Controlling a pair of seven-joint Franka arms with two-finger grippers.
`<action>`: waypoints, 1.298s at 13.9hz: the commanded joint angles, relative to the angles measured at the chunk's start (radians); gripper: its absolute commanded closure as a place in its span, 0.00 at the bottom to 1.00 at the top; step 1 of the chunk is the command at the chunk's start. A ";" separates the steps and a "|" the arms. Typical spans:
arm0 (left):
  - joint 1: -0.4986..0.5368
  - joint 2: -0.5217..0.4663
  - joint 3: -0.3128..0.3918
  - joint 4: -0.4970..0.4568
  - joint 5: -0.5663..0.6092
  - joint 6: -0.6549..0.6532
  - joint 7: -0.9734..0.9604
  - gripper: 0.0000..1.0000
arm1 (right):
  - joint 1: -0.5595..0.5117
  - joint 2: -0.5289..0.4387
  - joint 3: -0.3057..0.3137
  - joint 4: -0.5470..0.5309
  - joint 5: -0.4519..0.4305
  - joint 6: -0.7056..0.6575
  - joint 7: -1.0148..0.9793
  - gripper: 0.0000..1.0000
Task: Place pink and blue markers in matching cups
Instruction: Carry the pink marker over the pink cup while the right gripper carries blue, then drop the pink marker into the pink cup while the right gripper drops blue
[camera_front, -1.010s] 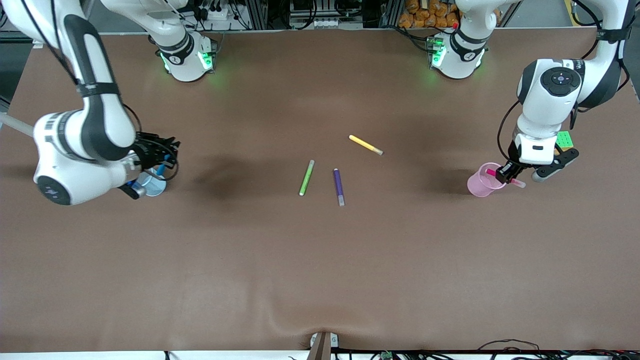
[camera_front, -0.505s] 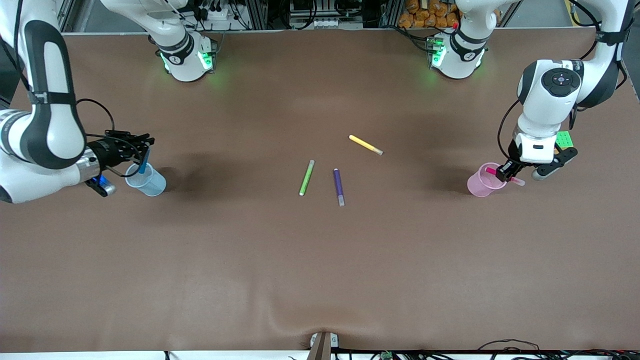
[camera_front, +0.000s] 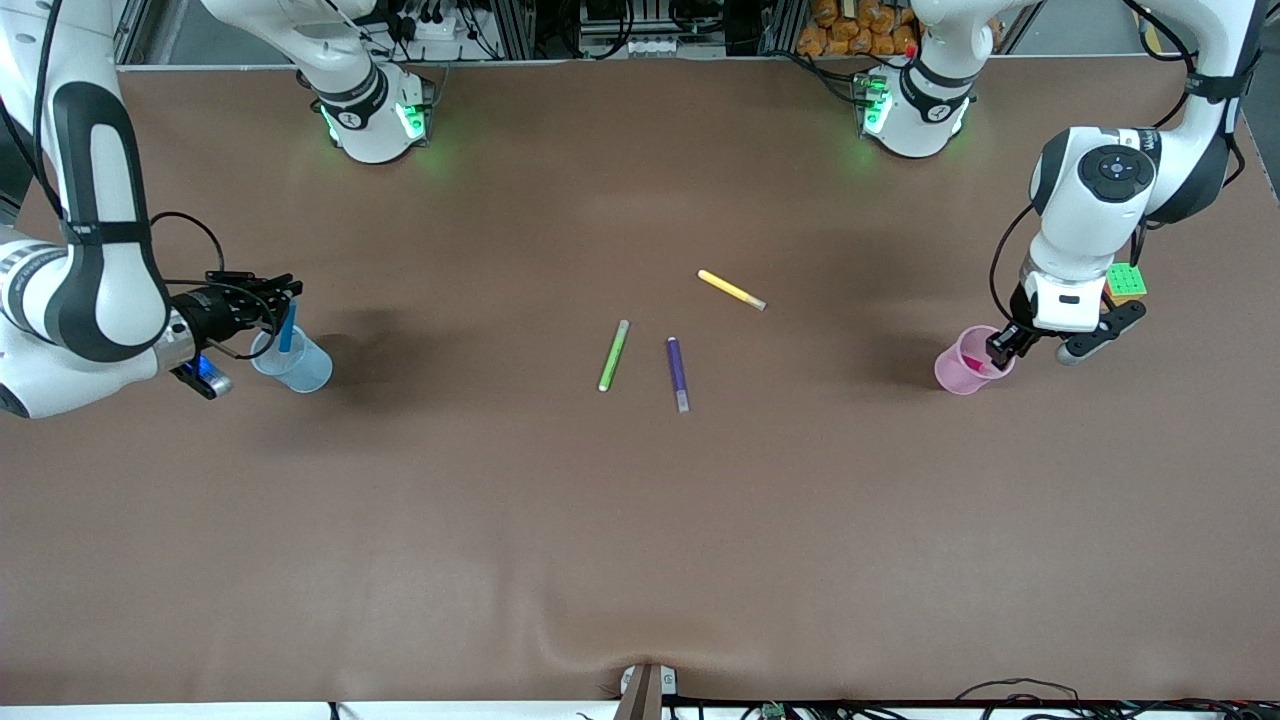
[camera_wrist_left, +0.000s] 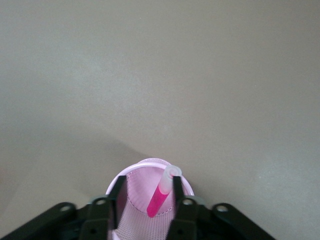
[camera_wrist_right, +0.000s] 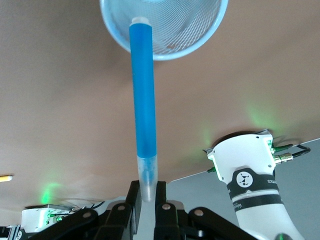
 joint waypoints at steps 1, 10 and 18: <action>0.009 0.006 -0.006 0.031 0.018 0.005 -0.011 0.00 | -0.014 0.008 -0.011 0.006 0.021 -0.003 -0.023 1.00; -0.005 0.026 -0.076 0.216 0.000 -0.248 -0.003 0.00 | -0.026 0.062 -0.034 0.004 0.022 0.075 -0.061 1.00; -0.030 0.046 -0.168 0.420 -0.147 -0.561 -0.002 0.00 | -0.040 0.083 -0.034 0.009 0.019 0.112 -0.103 0.00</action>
